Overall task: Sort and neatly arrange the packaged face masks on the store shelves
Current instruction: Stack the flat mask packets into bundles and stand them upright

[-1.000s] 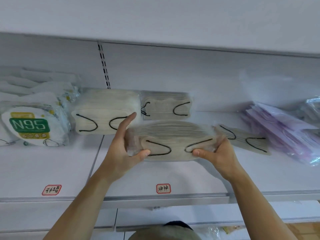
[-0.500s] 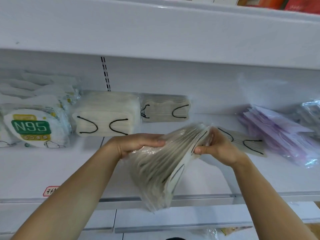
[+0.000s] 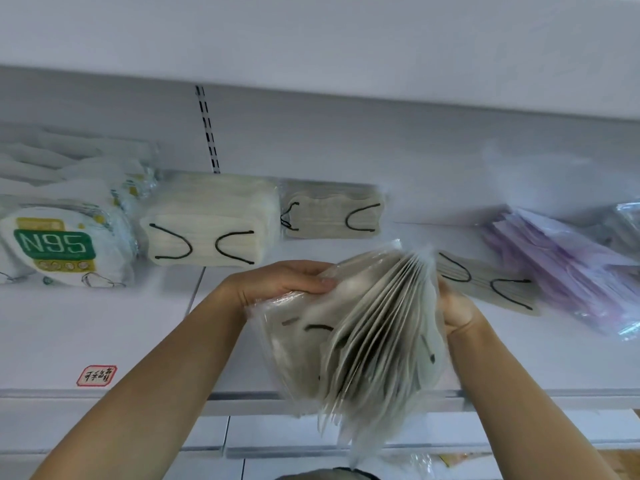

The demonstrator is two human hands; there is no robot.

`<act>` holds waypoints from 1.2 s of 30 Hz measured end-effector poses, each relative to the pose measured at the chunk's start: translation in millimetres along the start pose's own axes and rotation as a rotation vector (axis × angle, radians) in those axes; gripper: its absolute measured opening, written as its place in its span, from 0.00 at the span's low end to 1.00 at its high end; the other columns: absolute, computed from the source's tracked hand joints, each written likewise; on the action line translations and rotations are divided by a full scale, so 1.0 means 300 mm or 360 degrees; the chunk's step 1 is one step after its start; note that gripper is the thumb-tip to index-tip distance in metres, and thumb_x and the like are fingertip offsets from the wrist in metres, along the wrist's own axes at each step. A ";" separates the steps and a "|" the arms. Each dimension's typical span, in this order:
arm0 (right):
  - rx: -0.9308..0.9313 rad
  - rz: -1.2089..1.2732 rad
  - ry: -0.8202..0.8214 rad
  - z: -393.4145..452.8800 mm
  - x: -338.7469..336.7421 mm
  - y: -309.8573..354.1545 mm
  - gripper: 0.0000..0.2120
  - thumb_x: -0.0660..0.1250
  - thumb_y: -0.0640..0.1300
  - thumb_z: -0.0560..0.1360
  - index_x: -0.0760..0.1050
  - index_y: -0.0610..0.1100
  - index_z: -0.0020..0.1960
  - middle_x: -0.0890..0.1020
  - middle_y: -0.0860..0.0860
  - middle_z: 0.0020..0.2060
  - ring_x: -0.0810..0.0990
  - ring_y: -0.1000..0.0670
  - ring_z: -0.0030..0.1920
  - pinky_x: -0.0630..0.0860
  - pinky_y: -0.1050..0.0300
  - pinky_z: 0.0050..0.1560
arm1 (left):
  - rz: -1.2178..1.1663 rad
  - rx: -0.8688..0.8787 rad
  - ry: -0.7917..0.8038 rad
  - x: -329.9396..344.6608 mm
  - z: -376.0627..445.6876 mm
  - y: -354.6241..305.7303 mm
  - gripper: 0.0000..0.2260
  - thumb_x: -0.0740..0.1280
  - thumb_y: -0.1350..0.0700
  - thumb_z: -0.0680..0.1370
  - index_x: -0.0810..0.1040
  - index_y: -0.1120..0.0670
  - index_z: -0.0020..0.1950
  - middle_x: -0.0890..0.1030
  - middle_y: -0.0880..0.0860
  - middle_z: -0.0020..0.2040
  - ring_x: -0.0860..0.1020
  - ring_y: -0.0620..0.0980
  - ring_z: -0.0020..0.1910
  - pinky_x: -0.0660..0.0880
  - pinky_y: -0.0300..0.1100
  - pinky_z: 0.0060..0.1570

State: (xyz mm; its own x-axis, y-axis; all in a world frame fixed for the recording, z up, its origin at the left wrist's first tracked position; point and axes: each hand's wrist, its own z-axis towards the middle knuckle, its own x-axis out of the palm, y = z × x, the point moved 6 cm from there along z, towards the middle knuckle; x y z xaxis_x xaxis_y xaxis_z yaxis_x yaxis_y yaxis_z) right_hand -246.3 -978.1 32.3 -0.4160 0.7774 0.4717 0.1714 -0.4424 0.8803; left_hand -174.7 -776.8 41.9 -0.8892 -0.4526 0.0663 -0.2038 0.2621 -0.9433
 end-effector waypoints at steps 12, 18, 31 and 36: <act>-0.0207 -0.0288 -0.0584 0.000 -0.145 -0.048 0.29 0.87 0.38 0.60 0.82 0.39 0.58 0.86 0.40 0.51 0.85 0.42 0.53 0.83 0.49 0.52 | 0.0654 0.0217 -0.0192 -0.040 -0.131 -0.099 0.16 0.72 0.46 0.79 0.80 0.48 0.66 0.84 0.47 0.62 0.80 0.47 0.64 0.74 0.47 0.68; -0.0198 -0.0296 -0.0602 -0.007 -0.136 -0.053 0.29 0.89 0.42 0.53 0.85 0.45 0.52 0.86 0.43 0.47 0.86 0.44 0.48 0.84 0.50 0.50 | 0.0546 0.0172 -0.0338 -0.092 -0.084 -0.027 0.14 0.74 0.59 0.78 0.81 0.53 0.63 0.87 0.48 0.54 0.83 0.45 0.56 0.74 0.42 0.61; -0.0115 -0.0267 -0.0640 -0.007 -0.169 -0.063 0.45 0.88 0.38 0.57 0.70 0.28 0.67 0.81 0.35 0.54 0.81 0.36 0.55 0.81 0.42 0.55 | 0.0218 0.0177 -0.0600 -0.147 -0.070 0.021 0.12 0.67 0.61 0.82 0.82 0.57 0.64 0.86 0.59 0.57 0.84 0.57 0.59 0.76 0.48 0.65; -0.0158 -0.0246 -0.0608 -0.002 -0.132 -0.049 0.32 0.87 0.39 0.59 0.80 0.38 0.60 0.85 0.40 0.50 0.85 0.41 0.52 0.83 0.48 0.54 | -0.0141 0.0285 -0.0659 -0.140 -0.105 0.020 0.21 0.61 0.41 0.83 0.81 0.52 0.67 0.84 0.56 0.62 0.81 0.57 0.63 0.77 0.47 0.61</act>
State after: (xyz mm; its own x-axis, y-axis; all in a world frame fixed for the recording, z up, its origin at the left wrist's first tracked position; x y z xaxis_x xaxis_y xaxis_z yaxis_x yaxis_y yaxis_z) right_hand -232.7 -1002.7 0.7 -0.0657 0.9397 0.3358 0.0383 -0.3339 0.9418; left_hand -151.4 -729.4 43.7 -0.6257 -0.7785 0.0483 -0.1655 0.0719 -0.9836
